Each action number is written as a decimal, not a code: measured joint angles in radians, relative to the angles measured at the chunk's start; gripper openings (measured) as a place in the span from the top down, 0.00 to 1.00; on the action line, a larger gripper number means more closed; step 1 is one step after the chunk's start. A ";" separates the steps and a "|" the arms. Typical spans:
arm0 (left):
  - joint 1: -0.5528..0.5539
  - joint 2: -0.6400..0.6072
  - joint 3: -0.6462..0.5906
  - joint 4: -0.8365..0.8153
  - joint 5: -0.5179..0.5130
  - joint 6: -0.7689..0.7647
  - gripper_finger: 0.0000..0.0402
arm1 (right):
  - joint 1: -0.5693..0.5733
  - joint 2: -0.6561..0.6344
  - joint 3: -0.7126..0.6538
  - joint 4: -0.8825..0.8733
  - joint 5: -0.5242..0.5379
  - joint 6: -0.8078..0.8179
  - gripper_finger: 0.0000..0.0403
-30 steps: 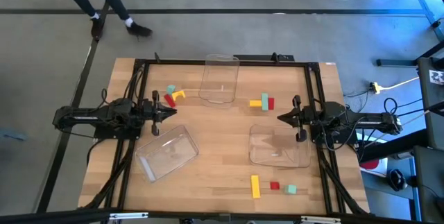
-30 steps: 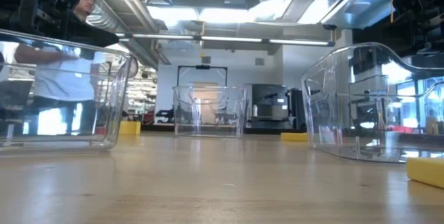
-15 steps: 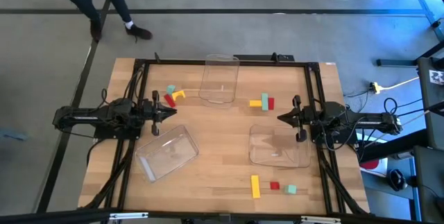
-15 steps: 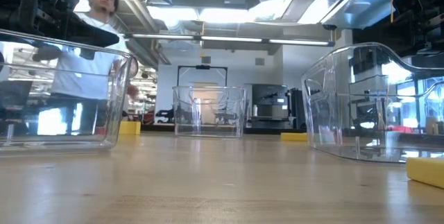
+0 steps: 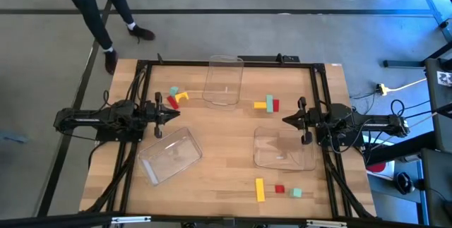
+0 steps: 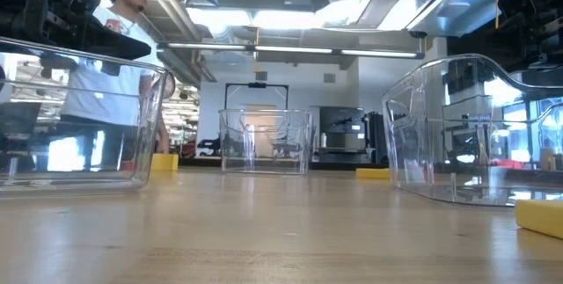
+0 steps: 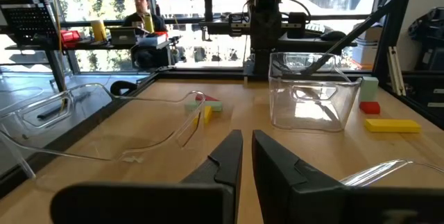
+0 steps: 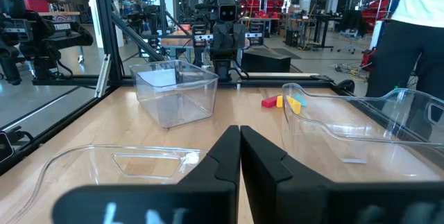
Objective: Sort & place blocks by color
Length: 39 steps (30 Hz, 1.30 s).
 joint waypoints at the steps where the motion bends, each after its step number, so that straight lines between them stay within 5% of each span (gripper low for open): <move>1: 0.000 0.000 0.000 0.000 0.000 0.000 0.93 | 0.000 0.000 0.000 0.000 0.000 0.000 0.96; 18: 0.000 0.000 0.000 0.000 0.000 0.000 0.93 | 0.000 0.000 0.000 0.018 0.000 0.000 0.96; 29: 0.000 0.000 0.000 0.000 0.000 0.000 0.93 | 0.000 0.007 0.000 0.367 -0.004 0.152 0.96; 34: 0.000 0.000 0.000 0.000 0.000 0.000 0.93 | -0.001 0.064 0.007 0.511 0.178 0.135 0.93; 39: 0.000 0.000 0.000 0.000 0.000 0.000 0.93 | -0.001 0.149 0.098 0.450 0.294 0.098 0.77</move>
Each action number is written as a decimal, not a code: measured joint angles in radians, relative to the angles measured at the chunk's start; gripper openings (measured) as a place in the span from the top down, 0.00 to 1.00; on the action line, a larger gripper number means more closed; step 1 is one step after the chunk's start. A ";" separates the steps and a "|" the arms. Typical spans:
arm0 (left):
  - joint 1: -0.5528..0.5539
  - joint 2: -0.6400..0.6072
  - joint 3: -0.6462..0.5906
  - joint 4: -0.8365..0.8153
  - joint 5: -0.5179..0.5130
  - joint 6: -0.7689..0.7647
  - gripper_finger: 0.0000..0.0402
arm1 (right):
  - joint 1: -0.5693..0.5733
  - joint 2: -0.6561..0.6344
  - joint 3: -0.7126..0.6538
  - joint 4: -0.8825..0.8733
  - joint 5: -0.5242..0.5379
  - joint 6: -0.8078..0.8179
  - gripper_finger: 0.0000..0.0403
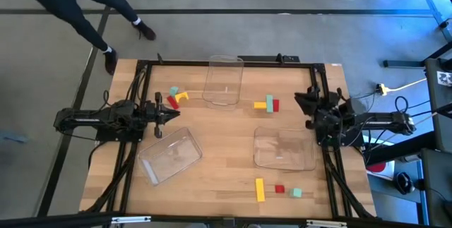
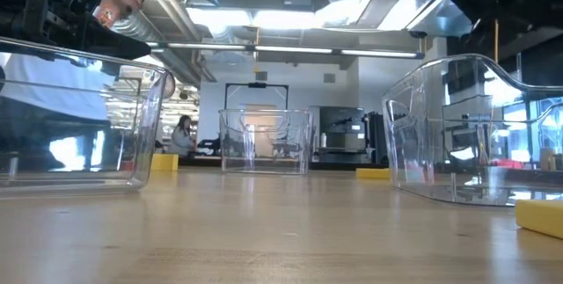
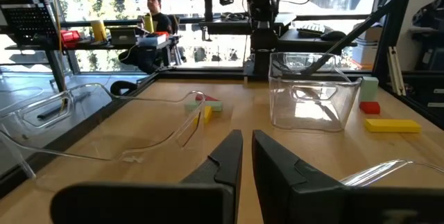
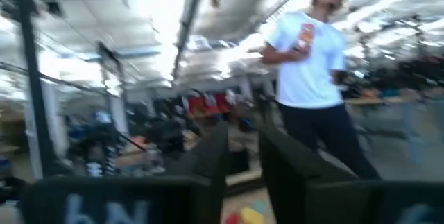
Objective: Sort & place blocks by color
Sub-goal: Put the top right red block into the bottom right transparent bin
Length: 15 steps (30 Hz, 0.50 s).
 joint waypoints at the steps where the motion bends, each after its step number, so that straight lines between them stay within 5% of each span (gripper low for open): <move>1: 0.000 0.000 0.000 0.000 0.000 0.000 0.93 | 0.000 0.019 0.026 -0.036 0.028 -0.005 0.73; 8: 0.000 0.000 0.000 0.000 0.000 0.000 0.93 | -0.036 0.198 0.263 -0.387 0.294 0.128 0.43; 15: 0.000 0.000 0.000 0.000 0.000 0.000 0.93 | -0.145 0.449 0.463 -0.762 0.336 0.374 0.38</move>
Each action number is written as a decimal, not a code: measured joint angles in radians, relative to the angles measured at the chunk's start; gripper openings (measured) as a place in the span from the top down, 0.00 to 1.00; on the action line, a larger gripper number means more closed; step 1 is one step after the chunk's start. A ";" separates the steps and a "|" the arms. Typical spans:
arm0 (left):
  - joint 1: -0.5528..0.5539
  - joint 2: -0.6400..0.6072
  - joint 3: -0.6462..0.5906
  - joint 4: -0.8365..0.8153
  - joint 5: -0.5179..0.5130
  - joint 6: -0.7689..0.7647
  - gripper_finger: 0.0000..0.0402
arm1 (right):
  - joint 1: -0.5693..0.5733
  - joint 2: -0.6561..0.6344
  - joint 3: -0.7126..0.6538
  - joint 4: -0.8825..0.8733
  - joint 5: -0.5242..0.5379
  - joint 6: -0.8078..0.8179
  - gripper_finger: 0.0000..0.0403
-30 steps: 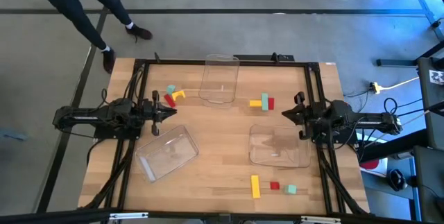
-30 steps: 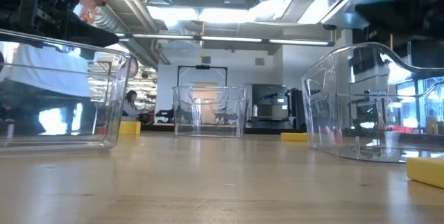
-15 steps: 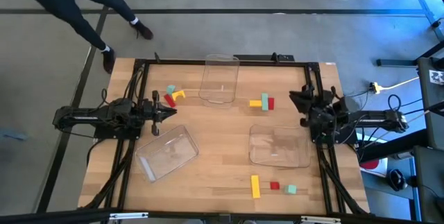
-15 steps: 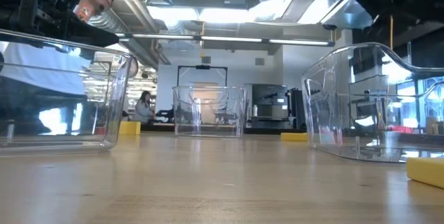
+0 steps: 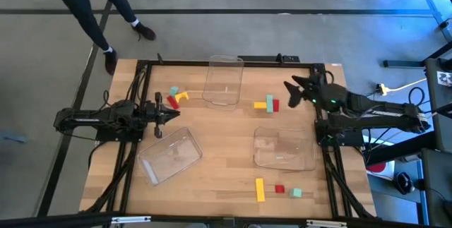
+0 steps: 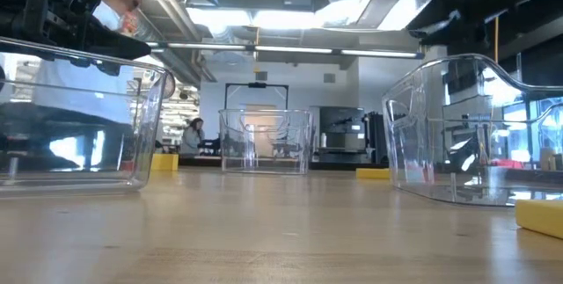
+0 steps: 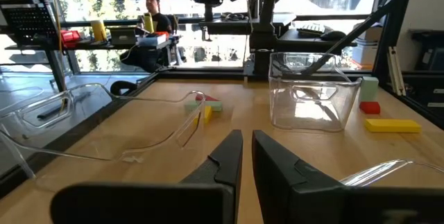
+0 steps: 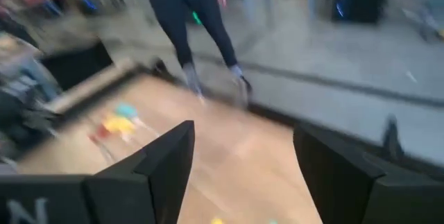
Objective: Sort & place blocks by color
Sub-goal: Put the top right red block into the bottom right transparent bin
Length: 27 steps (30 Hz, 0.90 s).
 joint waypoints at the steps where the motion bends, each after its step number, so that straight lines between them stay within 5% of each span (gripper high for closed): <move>1: 0.000 0.000 0.000 0.000 0.000 0.000 0.93 | -0.017 0.036 0.016 -0.036 -0.023 0.027 0.38; 7: 0.000 0.000 0.000 0.000 0.000 0.000 0.93 | -0.093 0.228 0.040 -0.172 -0.169 0.140 0.38; 17: 0.000 0.000 0.000 0.000 0.000 0.000 0.93 | -0.111 0.442 -0.006 -0.193 -0.169 0.209 0.42; 22: 0.000 0.000 0.000 0.000 0.000 0.000 0.93 | -0.109 0.499 -0.054 -0.150 -0.187 0.179 0.60; 27: 0.000 0.000 0.000 0.060 -0.025 -0.004 0.93 | -0.109 0.519 -0.133 -0.012 -0.188 0.154 0.93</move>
